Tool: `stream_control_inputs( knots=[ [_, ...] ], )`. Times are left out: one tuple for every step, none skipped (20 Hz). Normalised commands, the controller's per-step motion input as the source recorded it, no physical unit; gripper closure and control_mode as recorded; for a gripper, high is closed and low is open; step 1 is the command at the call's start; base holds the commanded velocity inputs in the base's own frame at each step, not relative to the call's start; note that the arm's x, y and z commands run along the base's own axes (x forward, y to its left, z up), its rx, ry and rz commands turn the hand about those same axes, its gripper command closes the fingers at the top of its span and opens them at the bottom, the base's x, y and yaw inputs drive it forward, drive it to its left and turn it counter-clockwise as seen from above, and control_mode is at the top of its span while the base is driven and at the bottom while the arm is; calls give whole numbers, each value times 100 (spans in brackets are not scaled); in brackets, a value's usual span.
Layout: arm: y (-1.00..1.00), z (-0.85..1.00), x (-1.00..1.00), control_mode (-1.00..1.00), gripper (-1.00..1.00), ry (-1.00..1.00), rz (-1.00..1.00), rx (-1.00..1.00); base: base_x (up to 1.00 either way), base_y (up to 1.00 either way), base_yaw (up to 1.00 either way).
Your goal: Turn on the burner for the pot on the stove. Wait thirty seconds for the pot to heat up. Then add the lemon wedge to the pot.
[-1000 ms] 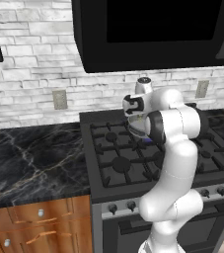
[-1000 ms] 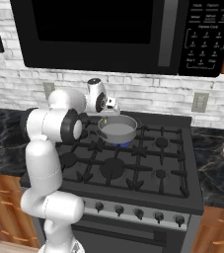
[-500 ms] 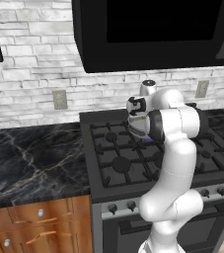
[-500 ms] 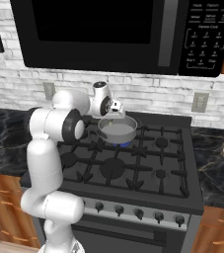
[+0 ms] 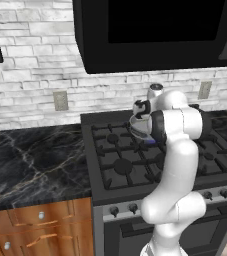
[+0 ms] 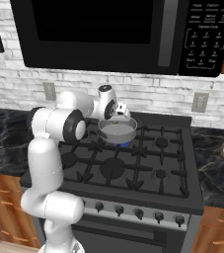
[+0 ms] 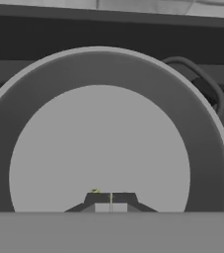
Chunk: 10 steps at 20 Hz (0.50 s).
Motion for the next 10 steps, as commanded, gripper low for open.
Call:
stream_control_inputs(
  knots=[
    [-1, -18, 0, -100, 100, -8, -1, 0, 0, 0, 0],
    [0, -20, 0, -100, 100, -8, 0, 0, 0, 0, 0],
    [0, -8, 0, -100, 100, -9, 0, 0, 0, 0, 0],
    [-2, 0, 0, -100, 100, -7, 0, 0, 0, 0, 0],
    [-6, 0, 0, -100, 100, -7, 0, 0, 0, 0, 0],
    [-1, 0, 0, -100, 100, -2, 0, 0, 0, 0, 0],
    [-1, 0, 0, -100, 100, -1, 0, 0, 0, 0, 0],
    [0, 2, 0, -100, 100, -3, 0, 0, 0, 0, 0],
    [0, 5, 0, -100, -100, -5, 0, 0, 0, 0, 0],
    [0, 7, 0, -100, -100, -5, 0, 0, 0, 0, 0]
  ],
)
